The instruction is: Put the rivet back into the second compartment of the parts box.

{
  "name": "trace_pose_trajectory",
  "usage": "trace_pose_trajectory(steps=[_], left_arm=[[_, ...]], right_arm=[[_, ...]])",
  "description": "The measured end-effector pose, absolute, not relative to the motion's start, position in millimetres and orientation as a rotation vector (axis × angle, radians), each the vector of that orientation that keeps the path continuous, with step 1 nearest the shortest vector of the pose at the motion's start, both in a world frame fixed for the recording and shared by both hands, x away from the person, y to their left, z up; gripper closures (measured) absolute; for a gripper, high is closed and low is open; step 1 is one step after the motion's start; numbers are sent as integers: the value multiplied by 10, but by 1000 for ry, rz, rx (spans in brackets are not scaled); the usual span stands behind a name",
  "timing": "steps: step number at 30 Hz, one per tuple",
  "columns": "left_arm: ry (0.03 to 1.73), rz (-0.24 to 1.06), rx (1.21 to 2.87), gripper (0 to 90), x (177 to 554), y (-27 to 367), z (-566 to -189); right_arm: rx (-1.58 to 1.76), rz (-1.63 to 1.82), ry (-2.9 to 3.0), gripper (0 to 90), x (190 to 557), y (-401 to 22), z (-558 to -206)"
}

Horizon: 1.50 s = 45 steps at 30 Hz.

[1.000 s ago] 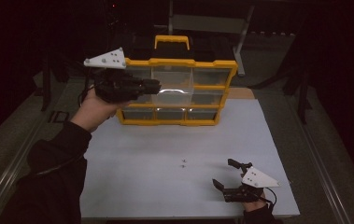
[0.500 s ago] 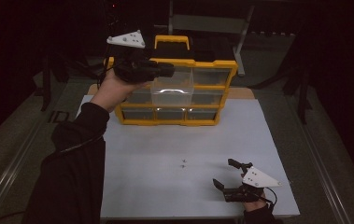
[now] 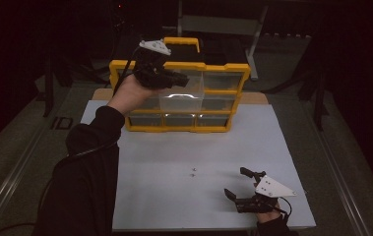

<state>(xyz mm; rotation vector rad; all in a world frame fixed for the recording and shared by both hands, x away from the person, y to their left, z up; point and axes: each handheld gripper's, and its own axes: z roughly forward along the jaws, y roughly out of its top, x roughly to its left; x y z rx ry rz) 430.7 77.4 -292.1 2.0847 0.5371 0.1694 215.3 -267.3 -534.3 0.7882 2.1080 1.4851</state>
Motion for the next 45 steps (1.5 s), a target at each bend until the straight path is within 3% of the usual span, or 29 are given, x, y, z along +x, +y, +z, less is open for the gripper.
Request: trace_pose_trajectory(steps=[2, 10, 13, 14, 18, 24, 45], left_arm=[[548, 172, 2087, 765, 4314, 769, -2933], [569, 182, 2034, 480, 4273, 824, -2873], [566, 186, 2010, 426, 4246, 864, -2841], [561, 182, 1990, 342, 4218, 894, -2817], [571, 200, 1972, 157, 4140, 949, -2779], [569, 217, 1952, 8, 3989, 1065, -2744], [485, 193, 1939, 0, 3420, 1347, -3022]], right_arm=[[788, 1484, 2111, 101, 2152, -2672, -5342], [787, 1485, 2108, 101, 2149, -2678, -5337], [791, 1485, 2106, 101, 2149, -2680, -5337], [791, 1484, 2106, 101, 2149, -2680, -5336], [786, 1480, 2106, 101, 2147, -2676, -5332], [789, 1480, 2103, 101, 2148, -2678, -5332], [789, 1474, 2101, 101, 2146, -2671, -5329]])
